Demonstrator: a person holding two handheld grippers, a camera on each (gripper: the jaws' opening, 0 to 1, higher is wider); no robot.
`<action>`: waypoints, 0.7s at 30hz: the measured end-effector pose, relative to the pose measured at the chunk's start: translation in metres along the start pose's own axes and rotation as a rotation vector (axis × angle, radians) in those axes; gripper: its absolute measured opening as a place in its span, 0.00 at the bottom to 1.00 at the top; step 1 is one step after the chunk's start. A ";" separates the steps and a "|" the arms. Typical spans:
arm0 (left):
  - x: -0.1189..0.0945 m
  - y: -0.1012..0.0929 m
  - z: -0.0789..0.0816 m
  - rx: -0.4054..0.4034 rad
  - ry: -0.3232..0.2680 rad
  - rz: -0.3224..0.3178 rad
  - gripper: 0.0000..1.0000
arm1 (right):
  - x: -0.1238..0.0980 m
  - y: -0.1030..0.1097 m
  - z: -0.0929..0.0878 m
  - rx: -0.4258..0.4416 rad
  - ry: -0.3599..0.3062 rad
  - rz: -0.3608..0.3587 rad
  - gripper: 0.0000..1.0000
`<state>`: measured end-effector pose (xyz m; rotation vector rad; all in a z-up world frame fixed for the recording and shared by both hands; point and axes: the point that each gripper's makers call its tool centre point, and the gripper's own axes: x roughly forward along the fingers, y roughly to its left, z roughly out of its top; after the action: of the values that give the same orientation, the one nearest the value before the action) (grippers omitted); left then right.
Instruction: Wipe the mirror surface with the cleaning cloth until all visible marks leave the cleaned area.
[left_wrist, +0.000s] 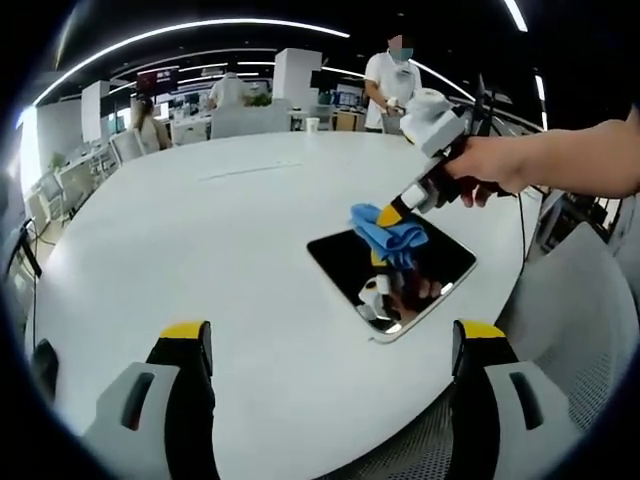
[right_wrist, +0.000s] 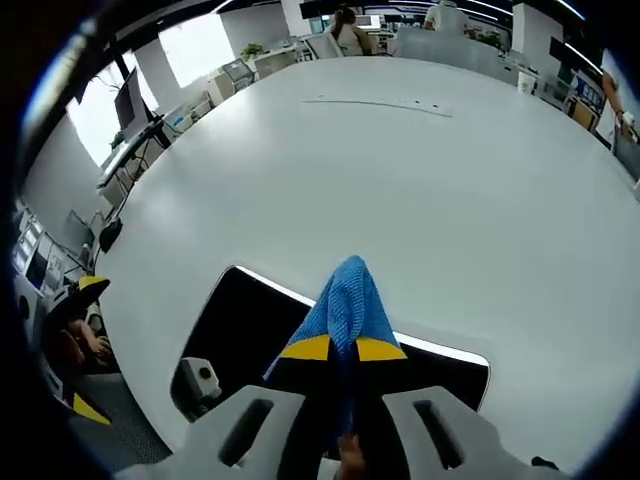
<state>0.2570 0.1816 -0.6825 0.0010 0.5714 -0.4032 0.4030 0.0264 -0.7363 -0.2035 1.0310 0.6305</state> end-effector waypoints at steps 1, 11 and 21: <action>0.000 0.001 0.001 -0.008 -0.007 0.000 0.99 | -0.001 -0.001 -0.001 -0.009 0.001 -0.001 0.02; 0.001 -0.003 0.004 -0.009 -0.020 -0.017 0.99 | -0.009 -0.020 -0.009 -0.004 0.017 -0.033 0.02; 0.001 -0.002 0.003 -0.011 -0.022 -0.014 0.99 | -0.014 -0.034 -0.015 0.005 0.024 -0.056 0.02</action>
<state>0.2587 0.1793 -0.6801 -0.0178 0.5524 -0.4138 0.4063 -0.0132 -0.7369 -0.2359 1.0464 0.5757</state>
